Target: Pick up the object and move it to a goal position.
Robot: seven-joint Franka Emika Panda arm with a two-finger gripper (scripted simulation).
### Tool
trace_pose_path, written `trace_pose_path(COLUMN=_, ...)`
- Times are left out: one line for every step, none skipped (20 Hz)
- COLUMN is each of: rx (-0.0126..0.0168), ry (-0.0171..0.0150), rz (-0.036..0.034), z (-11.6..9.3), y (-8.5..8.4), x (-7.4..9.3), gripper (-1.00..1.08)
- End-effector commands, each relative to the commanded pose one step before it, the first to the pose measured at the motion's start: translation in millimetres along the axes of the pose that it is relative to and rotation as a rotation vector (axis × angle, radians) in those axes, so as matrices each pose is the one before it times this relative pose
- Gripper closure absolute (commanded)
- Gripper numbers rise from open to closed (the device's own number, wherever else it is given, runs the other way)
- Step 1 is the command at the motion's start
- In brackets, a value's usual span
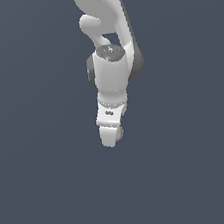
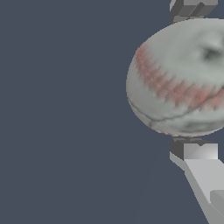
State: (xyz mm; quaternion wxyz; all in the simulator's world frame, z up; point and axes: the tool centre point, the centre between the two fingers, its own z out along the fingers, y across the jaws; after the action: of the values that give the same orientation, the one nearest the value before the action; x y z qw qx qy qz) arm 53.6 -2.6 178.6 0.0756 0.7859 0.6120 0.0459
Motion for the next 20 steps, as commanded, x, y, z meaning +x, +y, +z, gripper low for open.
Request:
trace_pose_path(rx=-0.03744, ry=-0.00611, rz=0.03594, z=-27.23, y=8.08, x=12.43, gripper=1.08)
trace_pose_path(rx=-0.01353, ry=-0.00297, rz=0.01368, z=-10.0, y=3.02, x=4.71, gripper=1.08)
trace_pose_path(rx=-0.01343, ry=-0.00299, rz=0.01357, z=-9.91, y=3.01, x=4.65, gripper=1.08)
trace_pose_path(rx=-0.01333, ry=-0.00302, rz=0.01347, z=-9.83, y=2.99, x=4.61, gripper=1.08)
trace_pose_path(rx=-0.01325, ry=-0.00304, rz=0.01339, z=-9.77, y=2.99, x=4.57, gripper=1.08)
trace_pose_path(rx=-0.0132, ry=-0.00307, rz=0.01334, z=-9.72, y=2.98, x=4.54, gripper=1.08)
trace_pose_path(rx=-0.01315, ry=-0.00311, rz=0.01329, z=-9.67, y=2.98, x=4.52, gripper=1.08)
trace_pose_path(rx=-0.01314, ry=-0.00315, rz=0.01327, z=-9.65, y=2.99, x=4.5, gripper=1.08)
trace_pose_path(rx=-0.01312, ry=-0.00318, rz=0.01326, z=-9.64, y=3.0, x=4.5, gripper=1.08)
trace_pose_path(rx=-0.01315, ry=-0.00323, rz=0.01328, z=-9.64, y=3.01, x=4.5, gripper=1.08)
trace_pose_path(rx=-0.01319, ry=-0.00328, rz=0.01331, z=-9.67, y=3.03, x=4.5, gripper=1.08)
trace_pose_path(rx=-0.01323, ry=-0.00333, rz=0.01336, z=-9.7, y=3.05, x=4.52, gripper=1.08)
trace_pose_path(rx=-0.01331, ry=-0.00339, rz=0.01343, z=-9.75, y=3.08, x=4.55, gripper=1.08)
trace_pose_path(rx=-0.01342, ry=-0.00345, rz=0.01354, z=-9.82, y=3.11, x=4.58, gripper=1.08)
trace_pose_path(rx=-0.01352, ry=-0.00352, rz=0.01365, z=-9.9, y=3.15, x=4.63, gripper=1.08)
trace_pose_path(rx=-0.01368, ry=-0.0036, rz=0.0138, z=-10.01, y=3.2, x=4.68, gripper=1.08)
trace_pose_path(rx=-0.01384, ry=-0.00368, rz=0.01397, z=-10.13, y=3.24, x=4.75, gripper=1.08)
trace_pose_path(rx=-0.01392, ry=-0.00375, rz=0.01405, z=-10.2, y=3.28, x=4.8, gripper=1.08)
trace_pose_path(rx=-0.01355, ry=-0.00369, rz=0.01368, z=-9.93, y=3.2, x=4.69, gripper=1.08)
trace_pose_path(rx=-0.01305, ry=-0.0036, rz=0.01317, z=-9.57, y=3.1, x=4.54, gripper=1.08)
